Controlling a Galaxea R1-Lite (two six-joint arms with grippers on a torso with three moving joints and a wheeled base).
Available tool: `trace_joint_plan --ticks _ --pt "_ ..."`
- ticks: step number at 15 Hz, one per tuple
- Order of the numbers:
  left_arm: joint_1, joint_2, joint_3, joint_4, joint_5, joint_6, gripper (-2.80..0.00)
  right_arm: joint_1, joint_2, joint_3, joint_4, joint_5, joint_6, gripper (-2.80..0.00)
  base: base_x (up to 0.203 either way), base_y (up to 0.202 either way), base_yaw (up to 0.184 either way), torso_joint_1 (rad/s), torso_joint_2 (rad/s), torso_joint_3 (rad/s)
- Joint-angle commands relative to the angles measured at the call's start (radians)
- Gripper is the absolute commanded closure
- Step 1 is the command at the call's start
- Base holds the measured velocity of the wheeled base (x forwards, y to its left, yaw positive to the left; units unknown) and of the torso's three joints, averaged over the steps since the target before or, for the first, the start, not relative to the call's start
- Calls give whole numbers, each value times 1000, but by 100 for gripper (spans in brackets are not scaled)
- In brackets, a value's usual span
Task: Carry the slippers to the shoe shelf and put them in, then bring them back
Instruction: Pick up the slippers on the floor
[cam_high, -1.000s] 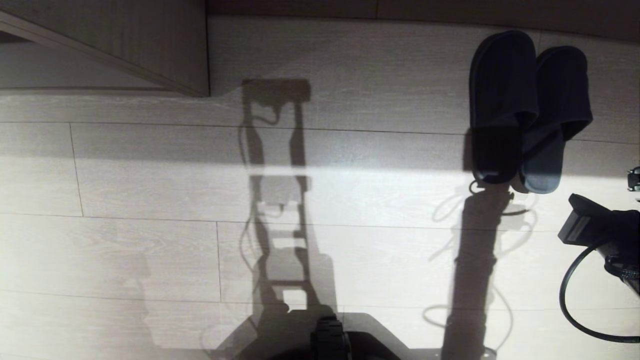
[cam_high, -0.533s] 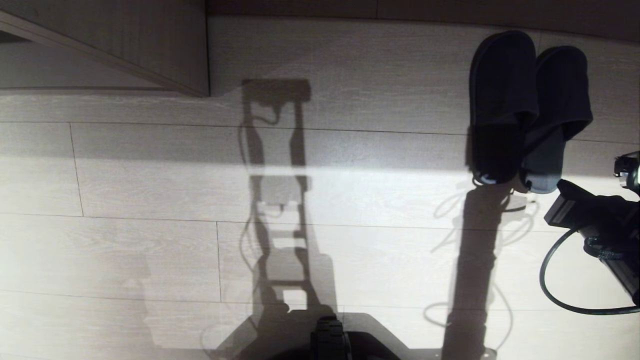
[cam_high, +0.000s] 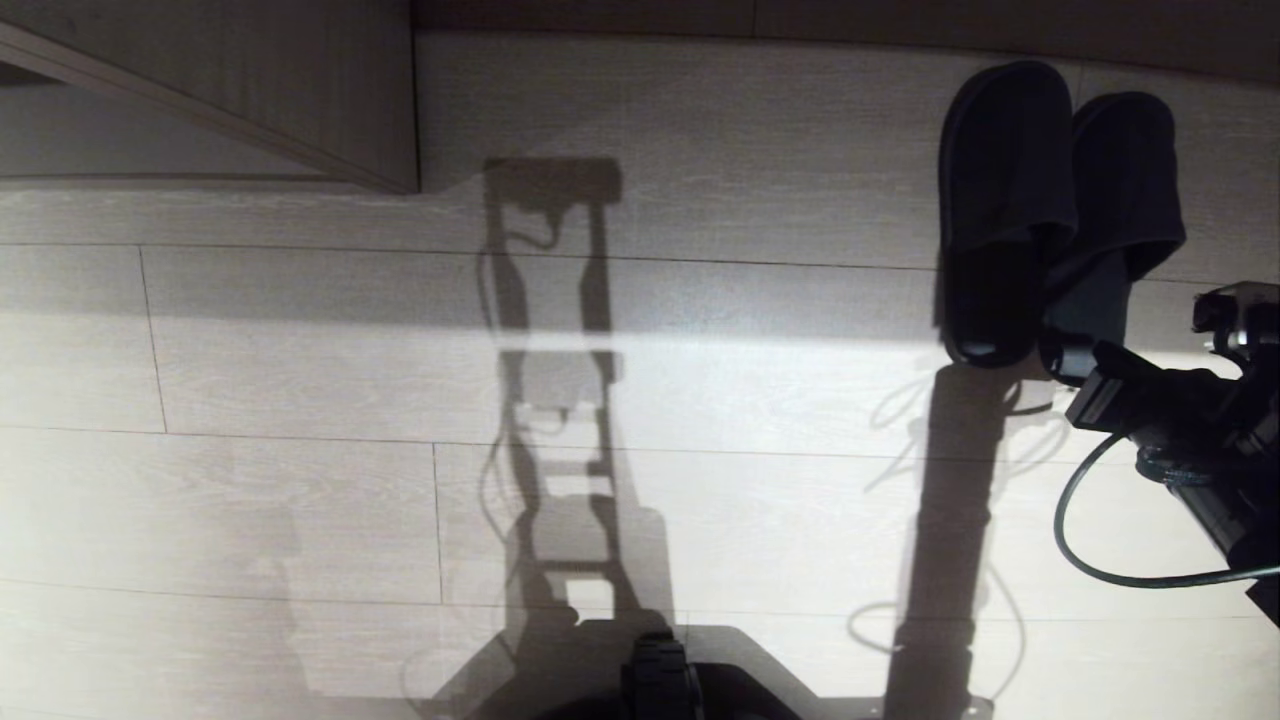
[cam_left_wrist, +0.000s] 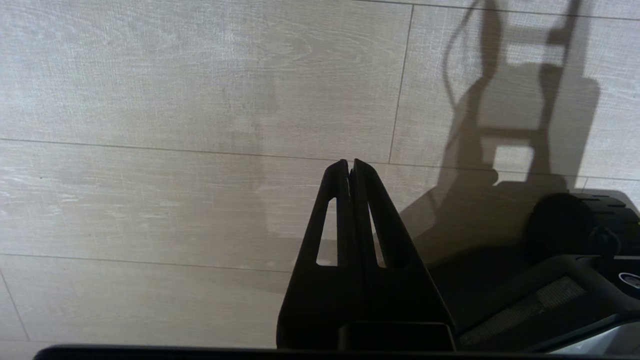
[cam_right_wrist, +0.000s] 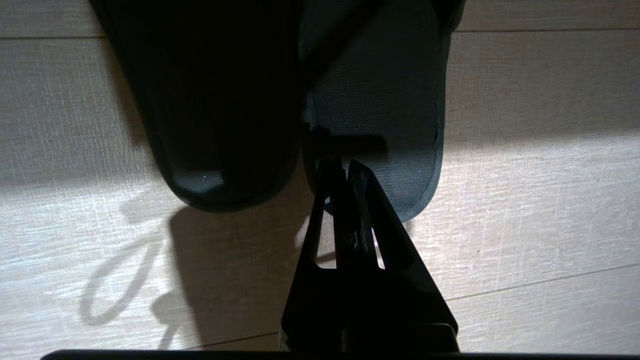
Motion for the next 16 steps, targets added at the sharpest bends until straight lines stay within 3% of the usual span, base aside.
trace_joint_plan --ticks 1,5,6,7,16 --pt "-1 0 0 0 0 -1 0 0 12 -14 -8 -1 0 0 0 0 0 0 0 0" --pt "0 0 0 0 0 -1 0 0 28 -50 -7 -1 -1 0 0 0 0 0 0 0" --pt "0 0 0 0 0 -1 0 0 39 -58 -6 0 -2 -160 0 0 0 0 0 0" --pt "0 0 0 0 0 -1 0 0 39 -61 -6 2 -3 -280 0 0 0 0 0 0" --pt "0 1 0 0 0 -1 0 0 63 -118 -7 -1 4 -280 0 0 0 0 0 0"
